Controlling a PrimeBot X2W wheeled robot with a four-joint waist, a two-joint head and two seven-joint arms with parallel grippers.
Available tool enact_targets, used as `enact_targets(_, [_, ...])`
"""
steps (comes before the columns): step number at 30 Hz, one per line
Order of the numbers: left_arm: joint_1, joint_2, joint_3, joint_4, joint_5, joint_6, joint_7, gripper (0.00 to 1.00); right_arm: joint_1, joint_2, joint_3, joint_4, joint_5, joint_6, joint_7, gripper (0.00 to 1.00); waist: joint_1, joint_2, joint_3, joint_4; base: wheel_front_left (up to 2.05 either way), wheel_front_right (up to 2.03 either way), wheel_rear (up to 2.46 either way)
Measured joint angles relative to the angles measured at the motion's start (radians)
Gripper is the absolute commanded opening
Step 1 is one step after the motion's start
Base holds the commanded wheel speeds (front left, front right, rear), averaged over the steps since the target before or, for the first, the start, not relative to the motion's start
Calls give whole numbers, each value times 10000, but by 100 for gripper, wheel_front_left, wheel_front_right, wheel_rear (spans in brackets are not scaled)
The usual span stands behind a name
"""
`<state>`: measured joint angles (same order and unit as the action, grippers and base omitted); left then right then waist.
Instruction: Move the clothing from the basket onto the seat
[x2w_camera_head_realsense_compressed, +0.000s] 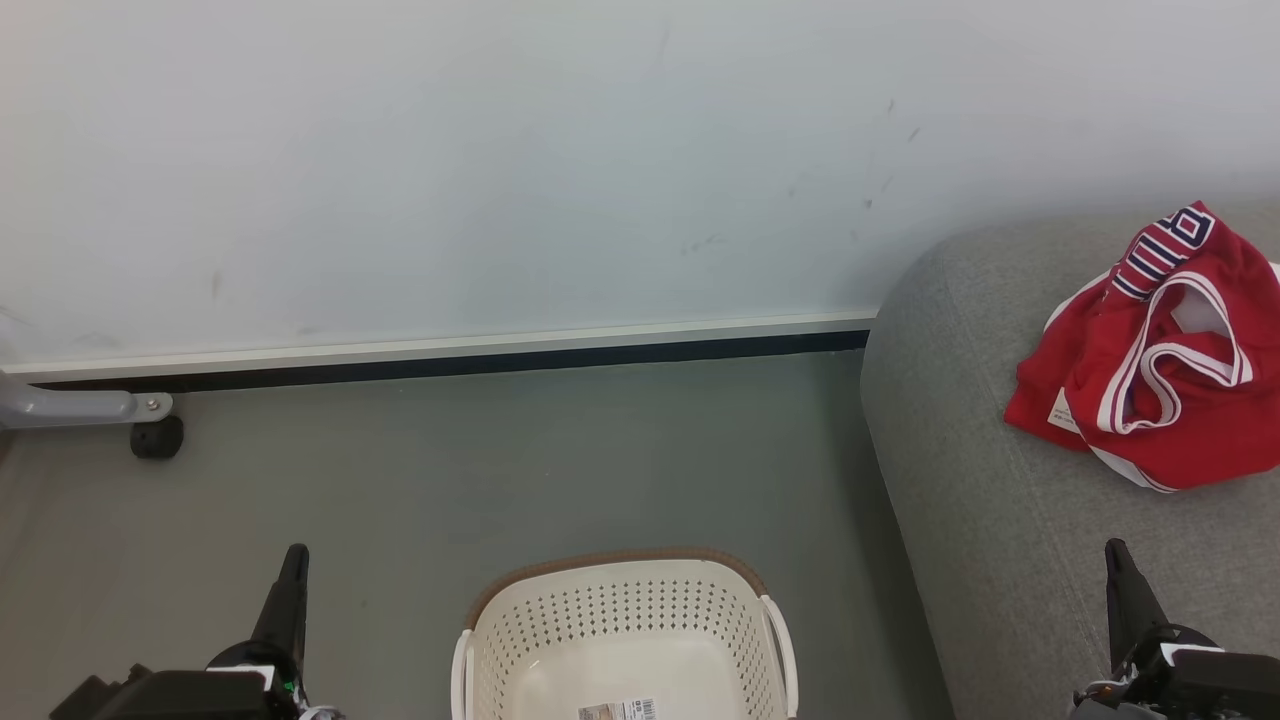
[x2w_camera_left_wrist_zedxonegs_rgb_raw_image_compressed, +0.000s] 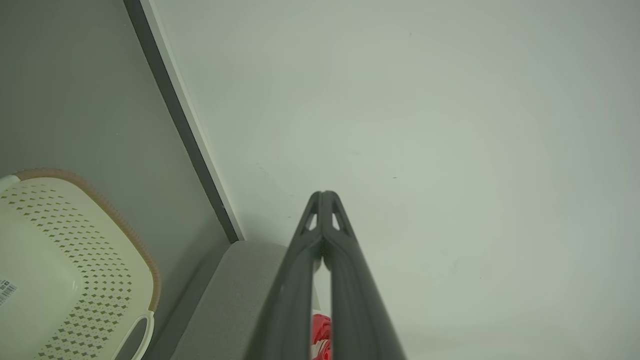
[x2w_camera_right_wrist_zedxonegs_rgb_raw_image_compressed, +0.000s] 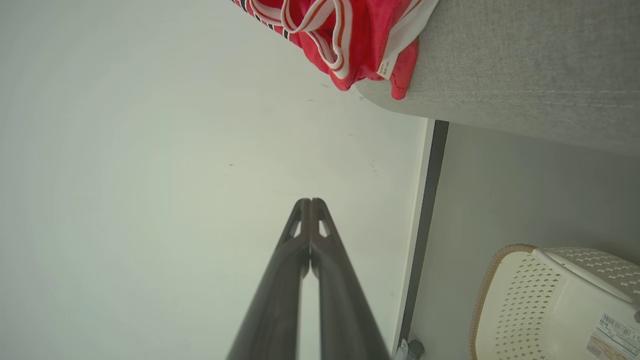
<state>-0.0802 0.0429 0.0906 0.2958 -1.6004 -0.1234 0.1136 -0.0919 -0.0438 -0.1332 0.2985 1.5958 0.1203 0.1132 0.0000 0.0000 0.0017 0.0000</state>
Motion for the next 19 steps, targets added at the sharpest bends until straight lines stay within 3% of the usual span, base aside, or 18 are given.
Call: enact_targets(19, [0, 0, 0, -2, 0, 0, 0, 0, 0, 0, 0, 0, 0, 0, 0, 0, 0, 0, 1, 0, 0, 0, 0])
